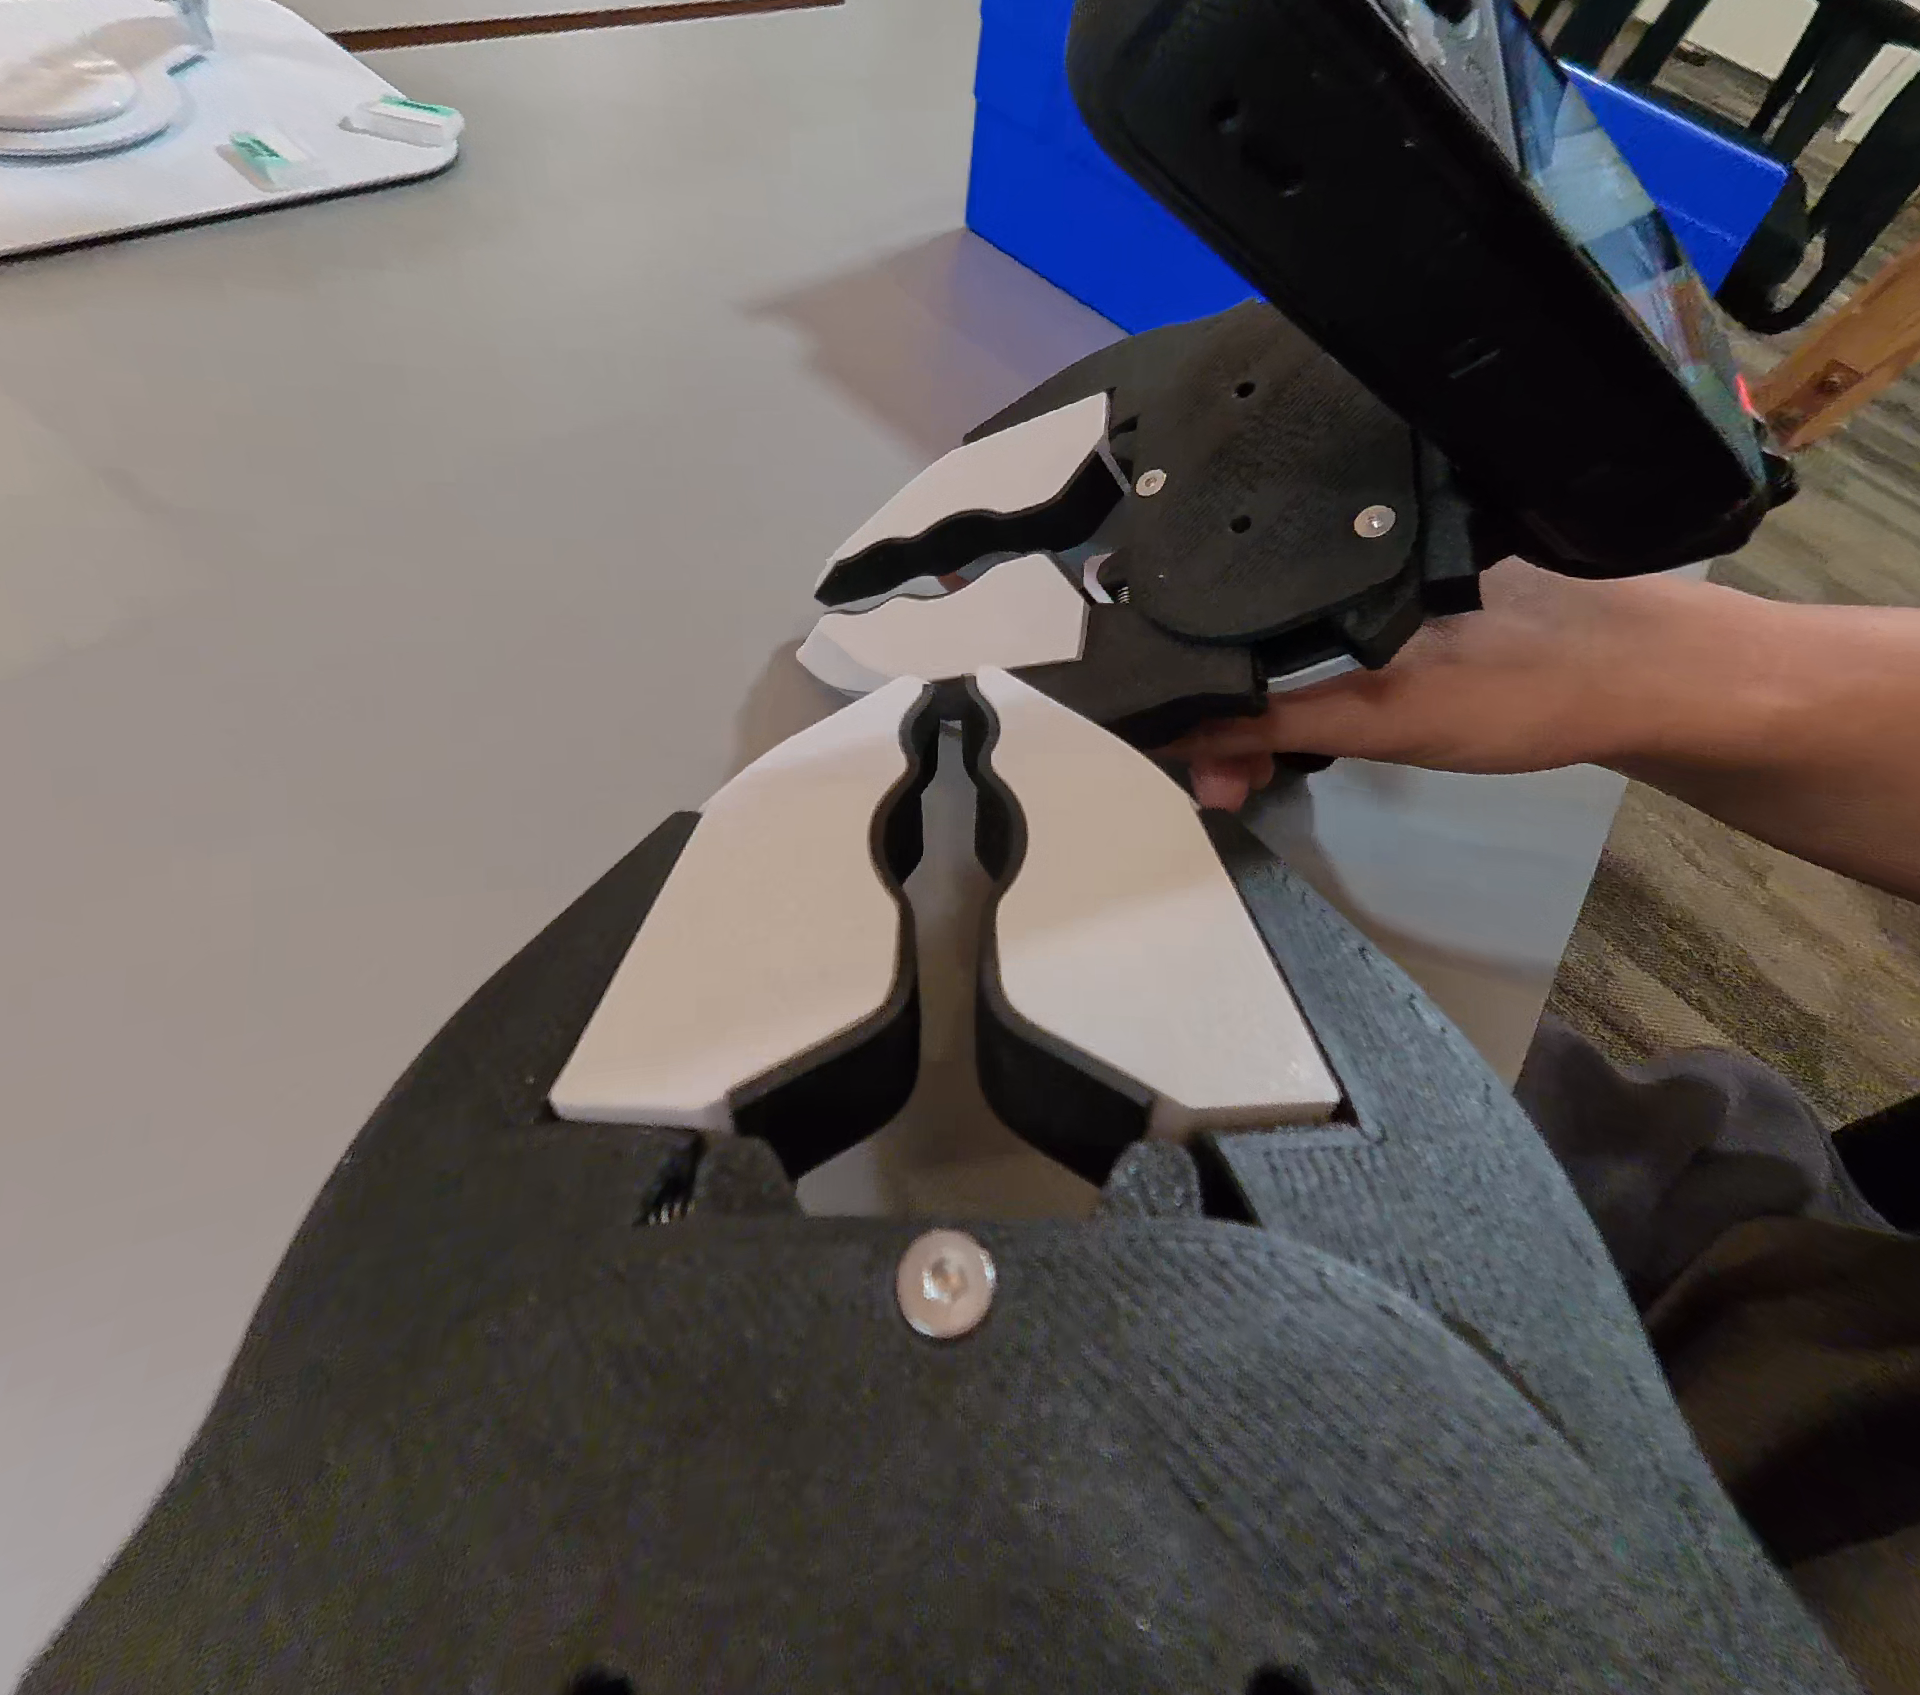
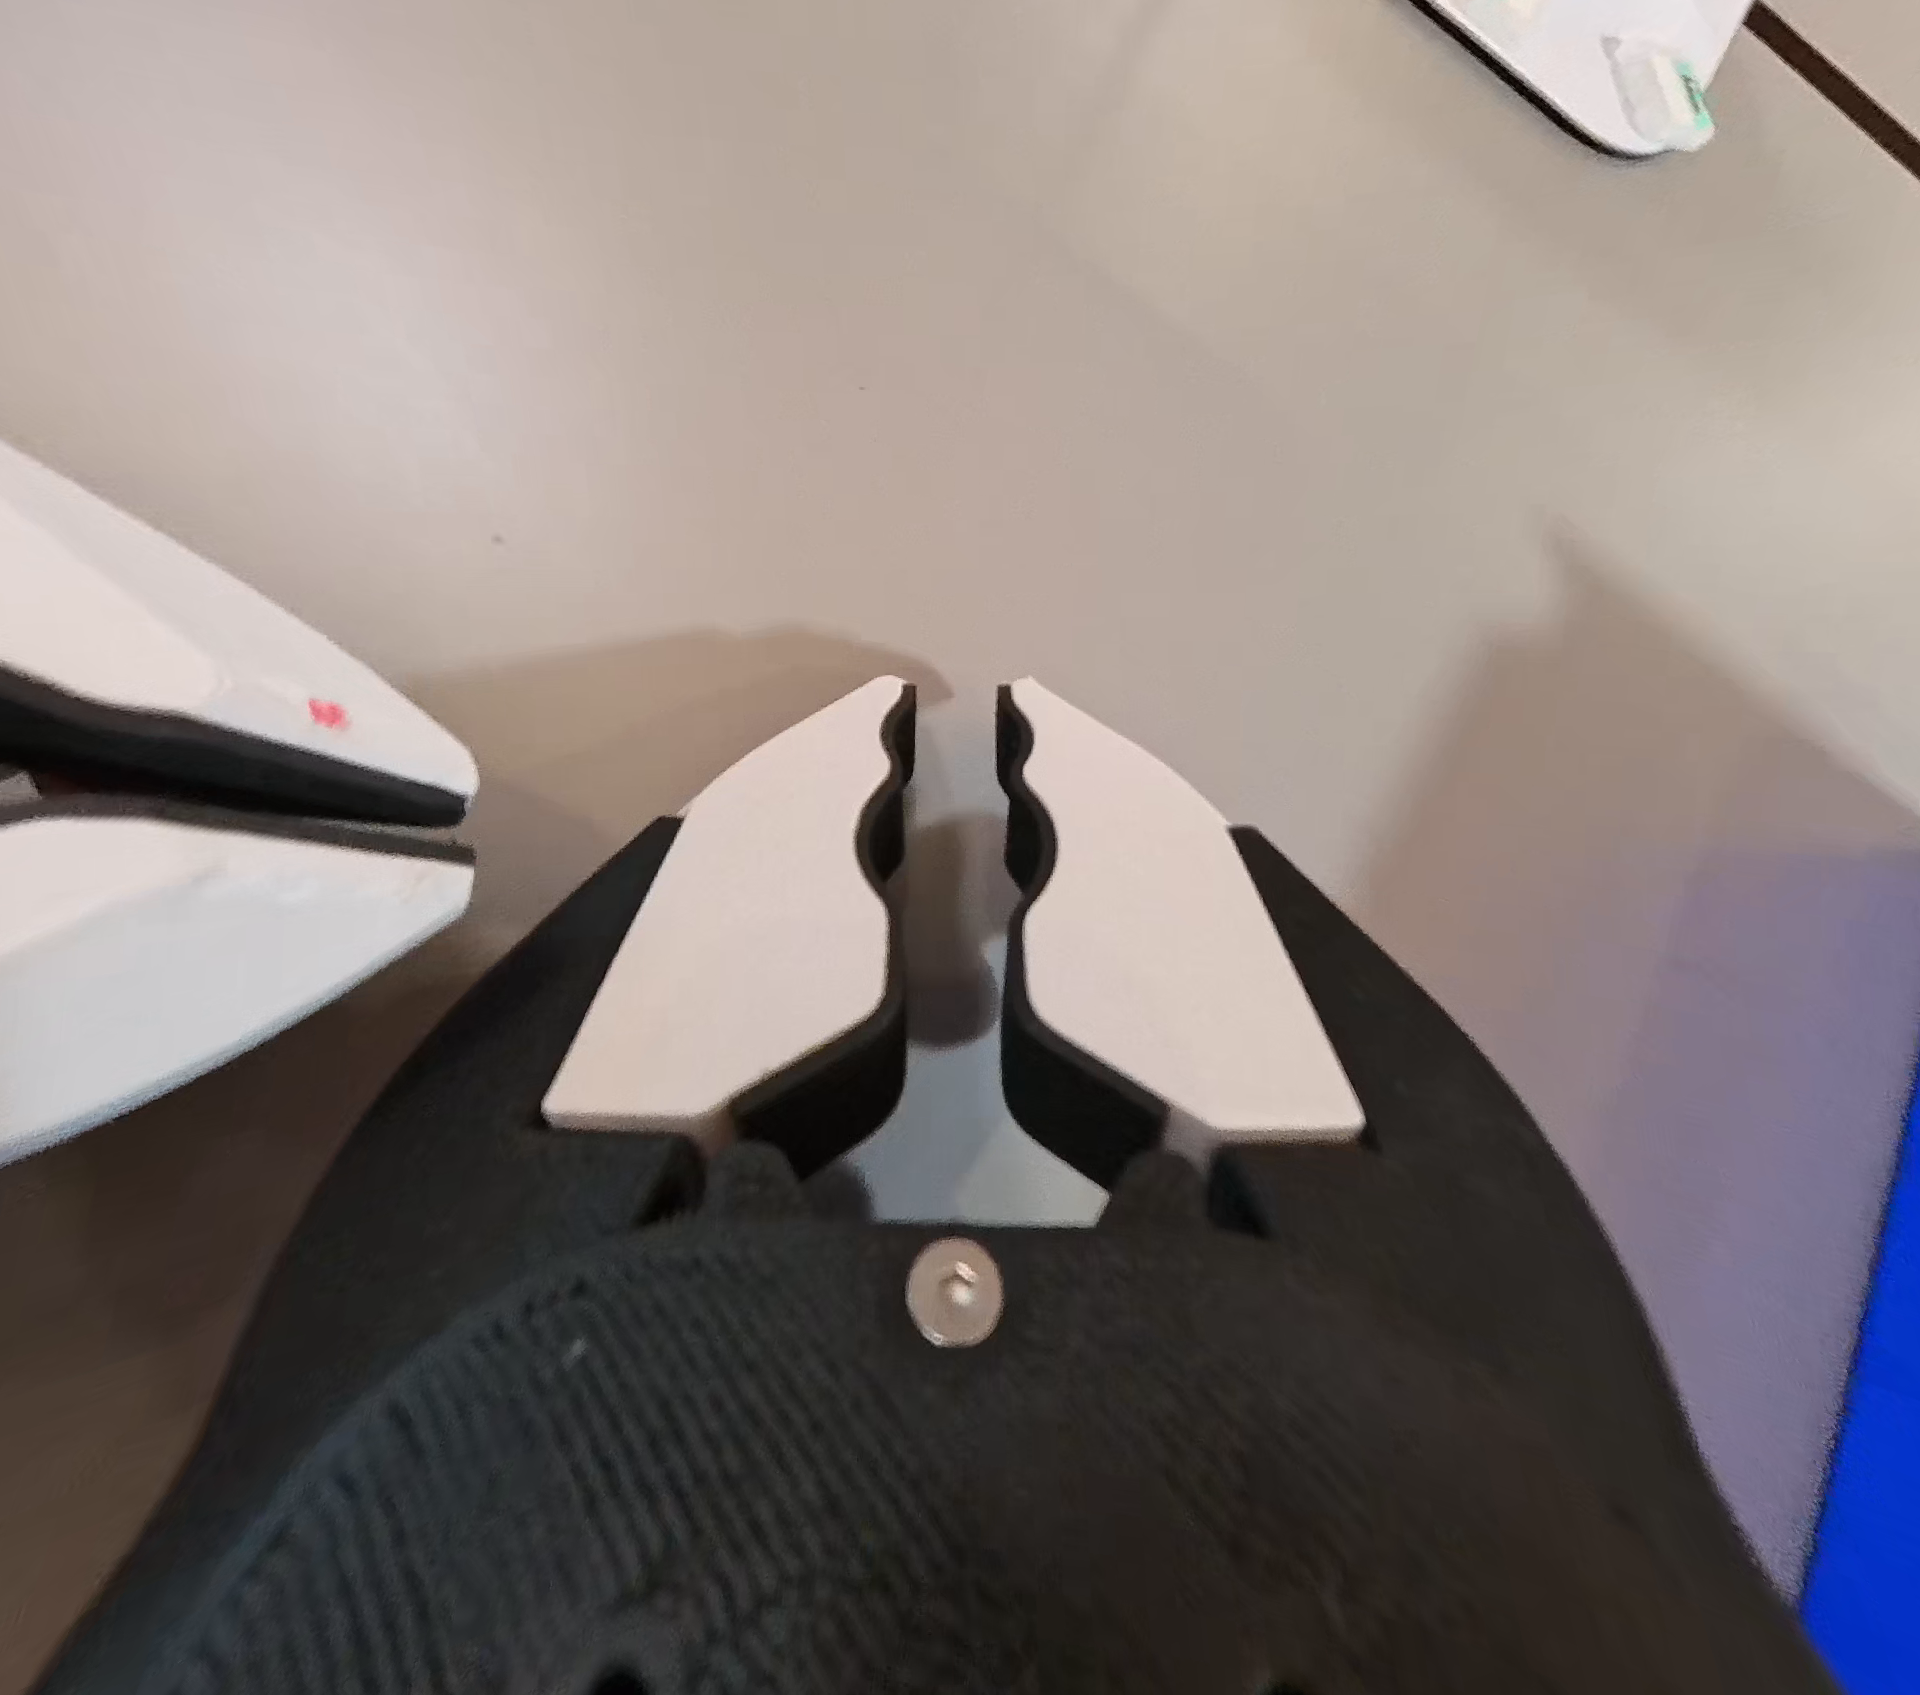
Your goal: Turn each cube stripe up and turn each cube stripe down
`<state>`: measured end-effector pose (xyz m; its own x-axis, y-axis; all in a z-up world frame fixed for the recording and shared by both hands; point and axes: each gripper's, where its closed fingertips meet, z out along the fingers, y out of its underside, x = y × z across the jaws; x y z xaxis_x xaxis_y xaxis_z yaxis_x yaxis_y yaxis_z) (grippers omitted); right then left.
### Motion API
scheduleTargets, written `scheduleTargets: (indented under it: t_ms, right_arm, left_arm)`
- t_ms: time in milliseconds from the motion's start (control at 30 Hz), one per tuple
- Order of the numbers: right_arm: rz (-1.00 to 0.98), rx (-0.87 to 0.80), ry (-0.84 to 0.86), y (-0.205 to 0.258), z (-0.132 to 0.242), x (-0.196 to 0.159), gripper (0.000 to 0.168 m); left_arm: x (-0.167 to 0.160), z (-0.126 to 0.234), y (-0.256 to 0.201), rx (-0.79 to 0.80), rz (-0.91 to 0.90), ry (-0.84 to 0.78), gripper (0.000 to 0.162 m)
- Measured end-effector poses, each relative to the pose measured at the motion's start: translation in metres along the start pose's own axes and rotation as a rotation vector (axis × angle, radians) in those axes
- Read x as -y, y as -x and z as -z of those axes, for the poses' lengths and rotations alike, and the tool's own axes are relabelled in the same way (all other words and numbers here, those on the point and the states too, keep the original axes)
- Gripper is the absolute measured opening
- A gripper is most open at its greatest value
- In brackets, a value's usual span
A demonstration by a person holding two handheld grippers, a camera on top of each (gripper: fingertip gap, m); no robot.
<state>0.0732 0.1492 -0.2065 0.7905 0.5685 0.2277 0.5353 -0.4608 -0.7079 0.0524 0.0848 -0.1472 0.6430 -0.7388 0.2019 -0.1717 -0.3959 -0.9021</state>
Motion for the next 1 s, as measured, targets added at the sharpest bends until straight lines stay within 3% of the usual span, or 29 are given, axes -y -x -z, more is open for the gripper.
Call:
scheduleTargets:
  t_ms: [500,800,1000]
  right_arm:
    - [0.113,0.102,-0.039,0.043,-0.017,0.030,0.015]
    - [0.089,0.072,-0.032,0.031,-0.012,0.022,0.015]
    - [0.013,0.003,-0.009,0.004,0.004,-0.001,0.015]
  left_arm:
    - [-0.005,0.033,0.028,0.134,0.035,-0.037,0.004]
    - [-0.003,0.021,0.013,0.077,0.013,-0.025,0.004]
    - [0.001,-0.004,-0.010,-0.025,-0.024,0.000,0.004]
